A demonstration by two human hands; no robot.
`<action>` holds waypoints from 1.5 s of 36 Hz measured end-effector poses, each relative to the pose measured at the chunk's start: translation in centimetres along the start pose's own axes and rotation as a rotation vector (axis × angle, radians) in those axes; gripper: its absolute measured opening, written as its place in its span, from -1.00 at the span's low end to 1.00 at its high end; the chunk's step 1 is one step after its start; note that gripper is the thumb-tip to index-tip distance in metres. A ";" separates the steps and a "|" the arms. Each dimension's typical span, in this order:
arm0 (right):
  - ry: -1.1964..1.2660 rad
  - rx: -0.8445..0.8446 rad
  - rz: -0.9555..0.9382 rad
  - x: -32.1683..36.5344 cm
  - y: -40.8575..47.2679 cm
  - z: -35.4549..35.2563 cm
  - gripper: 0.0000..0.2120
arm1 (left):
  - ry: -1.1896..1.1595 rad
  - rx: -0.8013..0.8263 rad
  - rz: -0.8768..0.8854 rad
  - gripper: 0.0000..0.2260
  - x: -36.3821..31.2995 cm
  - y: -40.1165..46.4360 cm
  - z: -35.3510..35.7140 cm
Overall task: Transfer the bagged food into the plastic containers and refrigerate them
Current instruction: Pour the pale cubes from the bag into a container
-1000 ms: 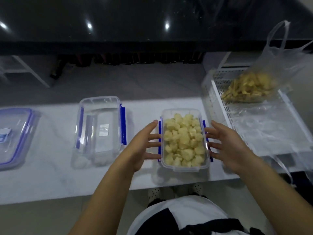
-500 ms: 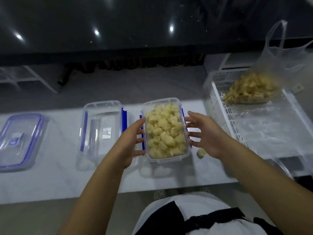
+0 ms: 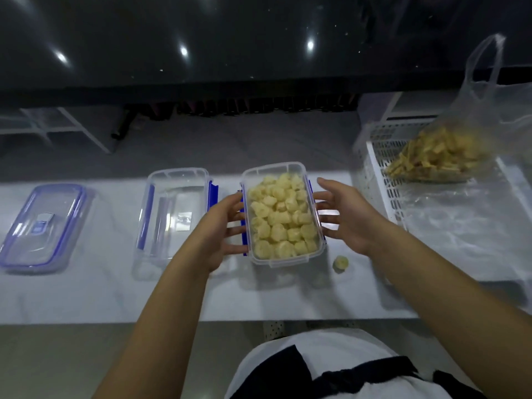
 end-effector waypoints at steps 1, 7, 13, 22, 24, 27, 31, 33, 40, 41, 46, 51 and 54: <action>-0.001 0.001 -0.018 -0.3 0.0 0.0 -0.61 | 0.023 -0.010 0.010 -0.69 0.1 0.2 0.0; 0.138 0.040 -0.081 -2.7 -0.9 -0.4 -0.81 | 0.103 -0.029 0.019 -0.73 1.2 0.8 0.0; -0.338 -0.241 -0.416 -5.4 -4.1 -3.9 -0.53 | 0.443 -0.102 0.334 -0.54 2.7 -0.8 -0.6; -1.152 -0.436 -0.494 -10.1 -3.4 -4.1 -0.72 | 0.692 -0.029 0.603 -0.26 7.8 -3.5 2.0; -1.133 -0.480 -0.513 -9.9 -3.5 -4.3 -0.81 | 0.698 -0.026 0.588 -0.22 8.4 -3.4 2.0; -1.071 -0.516 -0.503 -9.8 -3.8 -4.6 -0.80 | 0.638 -0.016 0.589 -0.23 8.4 -3.0 1.8; -0.857 -0.574 -0.632 -6.3 -5.8 -3.7 -0.71 | 0.607 -0.003 0.605 -0.27 7.8 -3.0 1.5; -0.817 -0.557 -0.744 -3.6 -6.9 -1.8 -0.70 | 0.589 0.014 0.616 -0.29 7.6 -3.1 1.4; -0.844 -0.387 -0.932 0.1 -7.8 5.3 -0.70 | 0.502 0.023 0.644 -0.33 6.9 -3.5 0.3; -0.861 -0.381 -0.897 -0.2 -7.3 5.4 -0.69 | 0.492 0.022 0.640 -0.32 7.1 -3.5 0.1; -0.894 -0.316 -0.654 -3.6 -5.1 4.3 -0.53 | 0.429 0.025 0.604 -0.32 8.1 -3.6 -0.7; -0.779 -0.289 -0.562 -5.1 -4.7 2.3 -0.46 | 0.259 0.054 0.485 -0.37 9.1 -2.5 -0.7; -0.722 -0.256 -0.551 -5.3 -4.5 1.7 -0.42 | 0.167 0.077 0.423 -0.44 9.3 -2.0 -0.2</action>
Point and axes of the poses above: each hand's wrist, its own y-axis towards the middle knuckle, its own z-axis out of the palm, x = y × z, the point moved 8 cm from there along y, towards the middle knuckle, and after that the axes turned 2 degrees about -x, right-handed, at the moved point
